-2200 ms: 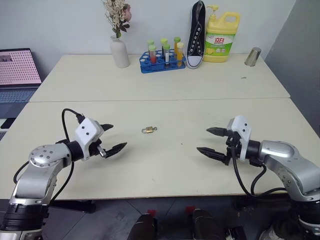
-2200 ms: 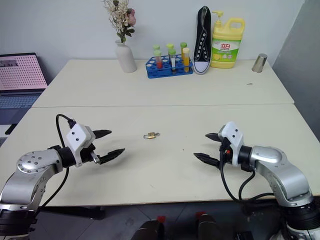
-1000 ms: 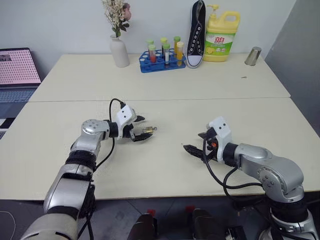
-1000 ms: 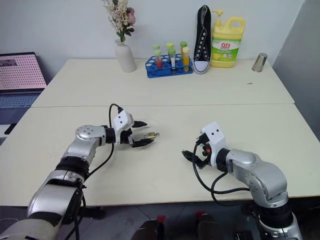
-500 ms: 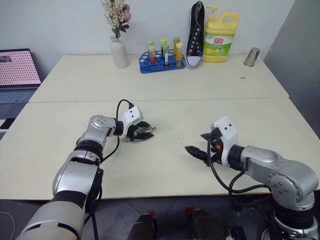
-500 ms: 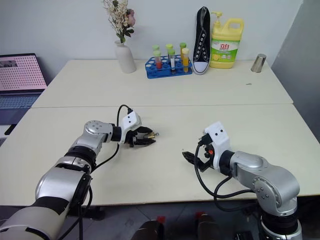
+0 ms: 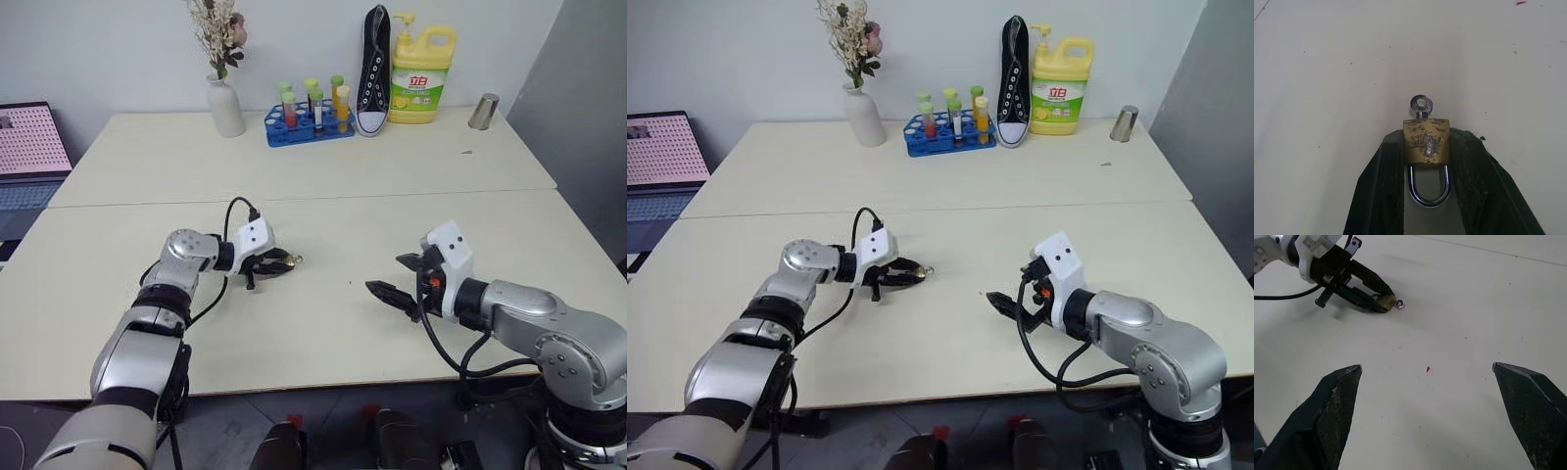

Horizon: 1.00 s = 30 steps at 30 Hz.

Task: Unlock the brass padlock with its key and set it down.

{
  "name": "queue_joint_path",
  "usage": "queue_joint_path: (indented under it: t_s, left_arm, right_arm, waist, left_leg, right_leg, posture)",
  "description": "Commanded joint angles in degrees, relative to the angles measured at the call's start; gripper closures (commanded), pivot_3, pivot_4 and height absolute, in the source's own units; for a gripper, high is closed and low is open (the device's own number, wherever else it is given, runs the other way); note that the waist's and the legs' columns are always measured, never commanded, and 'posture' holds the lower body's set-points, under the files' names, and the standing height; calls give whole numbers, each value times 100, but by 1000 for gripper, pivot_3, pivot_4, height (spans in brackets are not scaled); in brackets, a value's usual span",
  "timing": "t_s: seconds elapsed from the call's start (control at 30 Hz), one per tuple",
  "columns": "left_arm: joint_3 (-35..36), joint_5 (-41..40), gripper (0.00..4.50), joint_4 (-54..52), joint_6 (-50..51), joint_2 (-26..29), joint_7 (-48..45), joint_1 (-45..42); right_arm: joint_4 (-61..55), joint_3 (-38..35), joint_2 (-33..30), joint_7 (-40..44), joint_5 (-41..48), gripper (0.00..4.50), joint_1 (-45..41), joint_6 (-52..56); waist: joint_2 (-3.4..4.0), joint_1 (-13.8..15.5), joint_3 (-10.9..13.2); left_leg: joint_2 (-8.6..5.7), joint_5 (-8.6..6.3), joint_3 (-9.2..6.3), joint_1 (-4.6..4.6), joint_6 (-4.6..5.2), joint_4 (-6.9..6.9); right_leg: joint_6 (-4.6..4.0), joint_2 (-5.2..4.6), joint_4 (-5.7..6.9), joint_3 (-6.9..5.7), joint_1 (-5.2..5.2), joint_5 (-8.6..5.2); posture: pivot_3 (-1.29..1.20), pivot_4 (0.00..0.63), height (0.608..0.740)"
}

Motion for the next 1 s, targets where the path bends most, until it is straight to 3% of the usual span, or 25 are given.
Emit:
queue_joint_path:
  t_s: [0.03,0.13,0.23,0.43,1.0]
  left_arm:
    - [56,-398,3536,-1738,-881,-87,36,811]
    - [120,-429,3536,-3404,-1634,-183,586,1539]
    - [72,-173,3536,-4099,-2403,-124,963,1885]
    - [37,432,3536,-4405,-3864,21,1836,2089]
    - [-215,845,3536,-4388,-3991,495,2823,2226]
  right_arm:
    - [-379,66,-372,474,-115,0,355,-889]
    - [-384,16,-494,937,-50,0,725,-1625]
    - [-258,-30,-477,1223,263,0,791,-1775]
    - [345,199,-301,1204,363,0,368,-1803]
    - [925,745,-61,1156,494,0,-125,-1654]
  waist:
    - [0,25,1]
    - [-13,81,10]
    - [-16,162,12]
    - [-14,145,11]
    - [-12,146,12]
  left_leg:
    - [4,0,-2,-7,0,0]
    - [10,0,-8,-22,-1,6]
    - [10,0,-8,-21,-1,10]
    - [-3,0,11,0,-1,6]
    - [-2,0,5,-3,-1,4]
  right_leg:
    - [0,-4,-7,2,-3,0]
    - [0,-22,-11,0,-8,0]
    - [1,-25,-11,0,-4,1]
    - [2,-7,-10,7,5,1]
    - [2,-2,-9,0,2,1]
  posture:
    - [0,150,740]
    - [0,150,740]
    - [0,150,740]
    - [0,150,740]
    - [0,150,740]
